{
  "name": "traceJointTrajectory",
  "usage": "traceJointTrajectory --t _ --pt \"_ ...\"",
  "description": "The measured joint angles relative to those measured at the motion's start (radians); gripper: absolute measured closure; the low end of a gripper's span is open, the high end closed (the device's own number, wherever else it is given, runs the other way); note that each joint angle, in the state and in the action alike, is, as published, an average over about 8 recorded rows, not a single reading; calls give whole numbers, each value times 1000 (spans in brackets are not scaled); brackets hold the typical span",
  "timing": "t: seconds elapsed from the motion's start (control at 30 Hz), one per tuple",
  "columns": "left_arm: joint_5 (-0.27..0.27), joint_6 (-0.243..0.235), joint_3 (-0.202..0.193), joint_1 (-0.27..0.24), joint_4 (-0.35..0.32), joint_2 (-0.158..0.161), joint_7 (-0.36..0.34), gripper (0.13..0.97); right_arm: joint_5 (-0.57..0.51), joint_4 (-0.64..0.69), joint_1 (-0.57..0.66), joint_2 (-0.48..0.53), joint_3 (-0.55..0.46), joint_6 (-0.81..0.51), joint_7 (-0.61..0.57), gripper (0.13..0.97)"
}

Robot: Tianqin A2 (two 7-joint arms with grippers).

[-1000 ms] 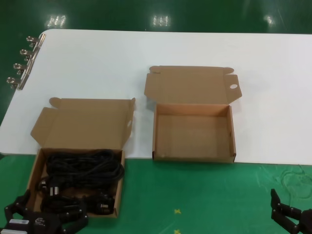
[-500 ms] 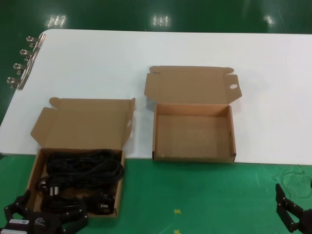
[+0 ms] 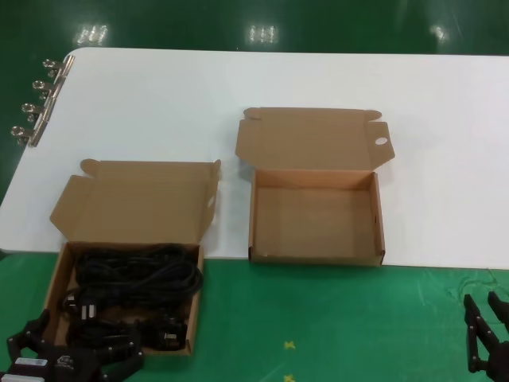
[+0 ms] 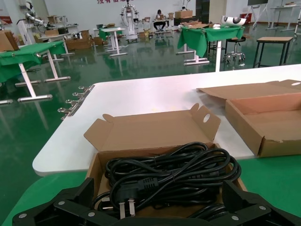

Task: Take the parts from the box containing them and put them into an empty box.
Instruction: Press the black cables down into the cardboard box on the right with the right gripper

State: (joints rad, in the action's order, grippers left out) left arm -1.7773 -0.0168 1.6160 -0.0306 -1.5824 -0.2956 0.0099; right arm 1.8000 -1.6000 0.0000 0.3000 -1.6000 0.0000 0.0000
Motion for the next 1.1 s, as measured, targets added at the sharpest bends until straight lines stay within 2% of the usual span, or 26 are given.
traceJointTrajectory --t 0.17,0.3,0.57,0.9,1.1 --pt "0 0 0 0 0 0 0 132 0 0 0 0 0 0 0 839" --pt "0 0 0 0 0 0 0 132 0 0 0 0 0 0 0 839" --pt "0 0 0 0 0 0 0 132 0 0 0 0 0 0 0 929" --pt "0 0 0 0 0 0 0 132 0 0 0 0 0 0 0 943" --pt "0 0 0 0 0 0 0 132 0 0 0 0 0 0 0 898"
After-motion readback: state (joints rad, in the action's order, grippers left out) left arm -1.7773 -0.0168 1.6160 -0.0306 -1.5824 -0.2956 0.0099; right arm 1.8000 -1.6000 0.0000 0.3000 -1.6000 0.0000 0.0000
